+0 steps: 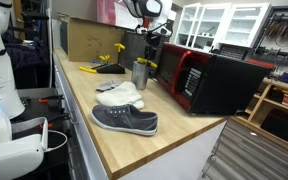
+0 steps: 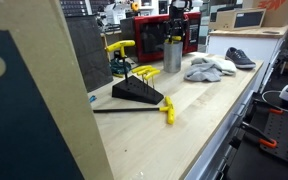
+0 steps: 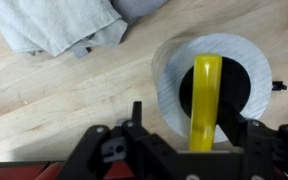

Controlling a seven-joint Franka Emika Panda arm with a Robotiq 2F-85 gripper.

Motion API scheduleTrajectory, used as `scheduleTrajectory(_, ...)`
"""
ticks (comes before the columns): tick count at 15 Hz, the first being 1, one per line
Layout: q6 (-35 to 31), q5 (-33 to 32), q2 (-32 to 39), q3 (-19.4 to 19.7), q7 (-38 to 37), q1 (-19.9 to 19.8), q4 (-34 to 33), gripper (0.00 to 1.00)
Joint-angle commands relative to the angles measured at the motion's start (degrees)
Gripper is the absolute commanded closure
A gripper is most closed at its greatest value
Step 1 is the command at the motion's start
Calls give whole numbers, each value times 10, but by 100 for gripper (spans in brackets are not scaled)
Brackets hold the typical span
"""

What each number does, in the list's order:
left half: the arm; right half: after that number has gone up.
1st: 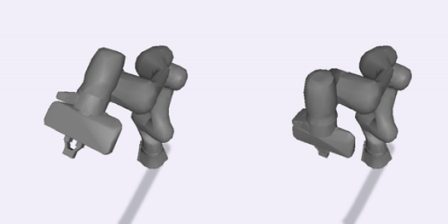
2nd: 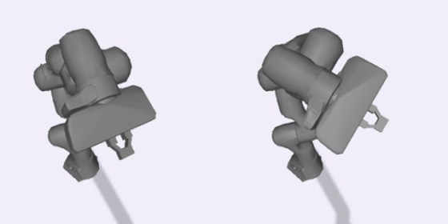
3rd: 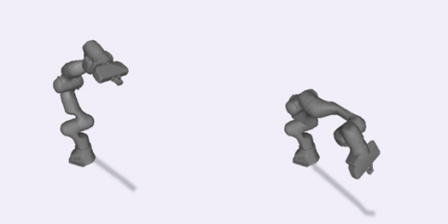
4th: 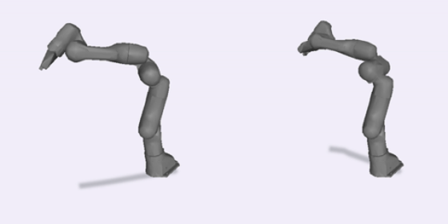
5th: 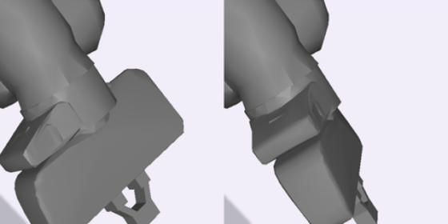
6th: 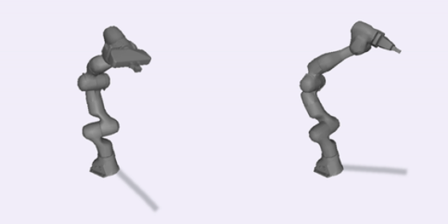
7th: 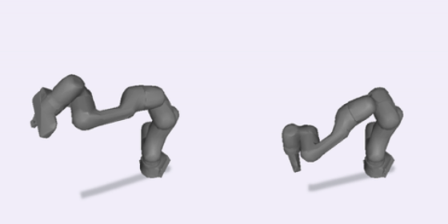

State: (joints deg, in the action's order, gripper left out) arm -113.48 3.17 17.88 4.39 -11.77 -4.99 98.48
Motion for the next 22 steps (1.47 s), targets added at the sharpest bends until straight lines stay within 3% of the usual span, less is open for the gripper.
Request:
scheduleTrajectory(1, -10, 20, 1, 0, -12, 3, -11, 55)
scheduleTrajectory(3, -14, 19, -2, 0, -11, 5, -14, 70)
scheduleTrajectory(5, -13, 18, -4, 0, -11, 5, -17, 83)
scheduleTrajectory(7, -12, 21, -2, -3, -10, 6, -20, 89)
scheduleTrajectory(8, -12, 22, -3, -4, -10, 8, -22, 98)
scheduleTrajectory(15, -1, 25, -7, -7, -10, 12, -27, 94)
scheduleTrajectory(22, 52, -80, -50, -9, -14, 52, -50, 94)
